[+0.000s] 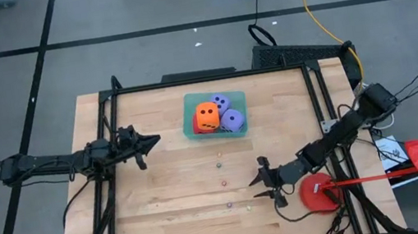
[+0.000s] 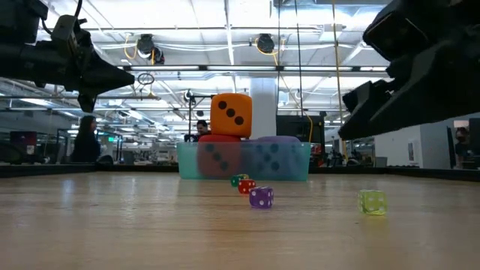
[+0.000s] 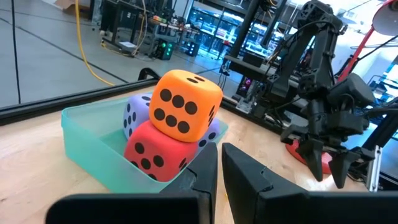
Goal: Pick & Place Dice
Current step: Put the small light green dice into the blue bin
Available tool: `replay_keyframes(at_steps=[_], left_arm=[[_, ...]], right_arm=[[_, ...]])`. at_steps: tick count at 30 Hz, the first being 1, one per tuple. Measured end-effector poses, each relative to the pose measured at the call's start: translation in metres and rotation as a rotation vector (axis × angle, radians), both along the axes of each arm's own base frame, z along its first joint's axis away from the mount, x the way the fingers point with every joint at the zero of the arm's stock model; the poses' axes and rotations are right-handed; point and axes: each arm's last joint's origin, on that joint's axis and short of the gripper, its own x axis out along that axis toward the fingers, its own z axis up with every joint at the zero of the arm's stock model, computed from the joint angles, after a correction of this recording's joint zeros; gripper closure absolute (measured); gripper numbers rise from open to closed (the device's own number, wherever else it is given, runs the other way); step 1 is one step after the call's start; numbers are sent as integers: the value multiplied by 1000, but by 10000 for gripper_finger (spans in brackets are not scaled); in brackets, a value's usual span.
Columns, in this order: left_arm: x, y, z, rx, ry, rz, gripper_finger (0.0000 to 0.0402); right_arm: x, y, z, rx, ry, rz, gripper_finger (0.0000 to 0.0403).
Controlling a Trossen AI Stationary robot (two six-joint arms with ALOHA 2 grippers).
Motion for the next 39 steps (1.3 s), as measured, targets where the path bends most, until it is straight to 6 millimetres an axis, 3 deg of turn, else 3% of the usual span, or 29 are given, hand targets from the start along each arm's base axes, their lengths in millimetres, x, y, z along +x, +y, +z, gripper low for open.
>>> replay_keyframes(at_steps=[11,25,39], left_arm=[[0,0,0,-1,0,0,369],[0,0,0,-2,1,0,369],[0,0,0,-2,1,0,369]], right_arm=[[29,35,-17,-58,28,75,218],[20,46,-26,-40,108,31,218],[28,43,-43,23,102,-18,218]])
